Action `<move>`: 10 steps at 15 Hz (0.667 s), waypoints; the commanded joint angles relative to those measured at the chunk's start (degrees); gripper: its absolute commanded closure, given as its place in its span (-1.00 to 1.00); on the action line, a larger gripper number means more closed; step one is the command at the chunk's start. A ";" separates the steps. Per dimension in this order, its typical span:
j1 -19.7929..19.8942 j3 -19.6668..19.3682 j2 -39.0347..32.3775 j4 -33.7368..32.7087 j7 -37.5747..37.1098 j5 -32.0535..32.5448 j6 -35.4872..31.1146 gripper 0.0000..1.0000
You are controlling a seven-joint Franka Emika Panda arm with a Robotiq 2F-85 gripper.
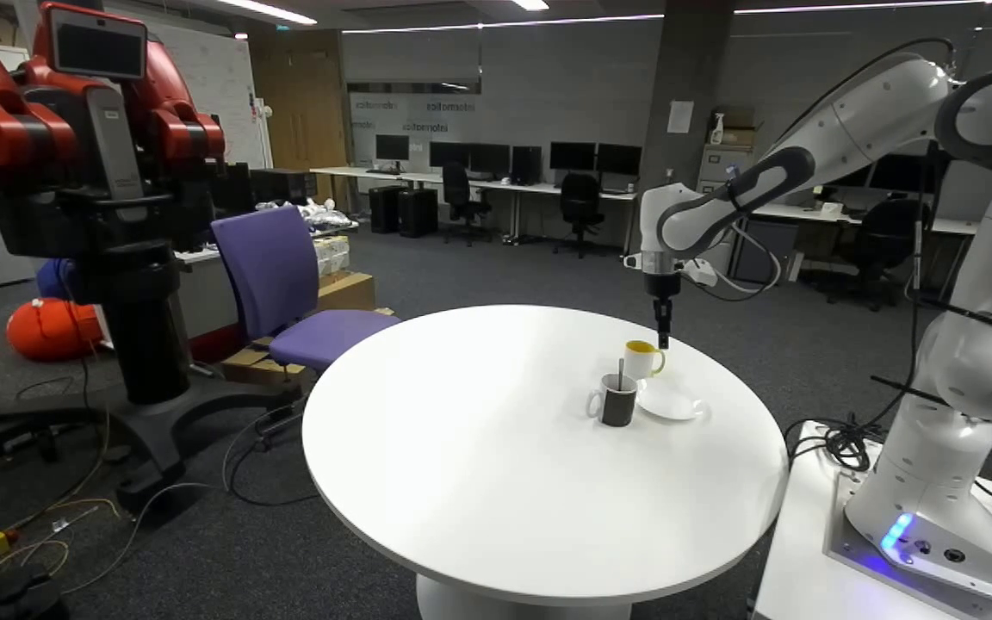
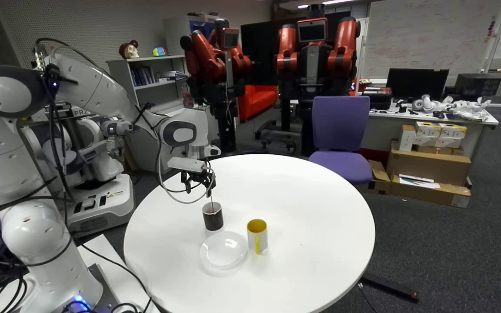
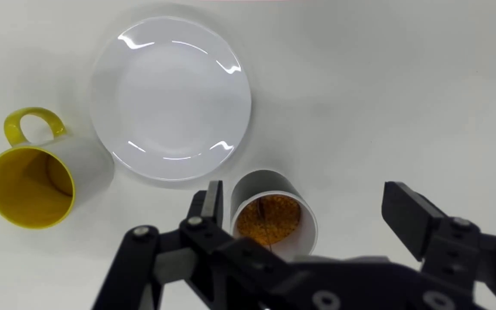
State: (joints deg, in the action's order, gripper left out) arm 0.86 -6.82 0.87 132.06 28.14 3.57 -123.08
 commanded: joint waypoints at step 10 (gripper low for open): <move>1.38 1.63 -6.62 -2.63 2.49 2.02 -10.33 -1.00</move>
State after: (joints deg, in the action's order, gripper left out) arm 0.93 -6.48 -2.90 131.77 28.15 4.23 -131.28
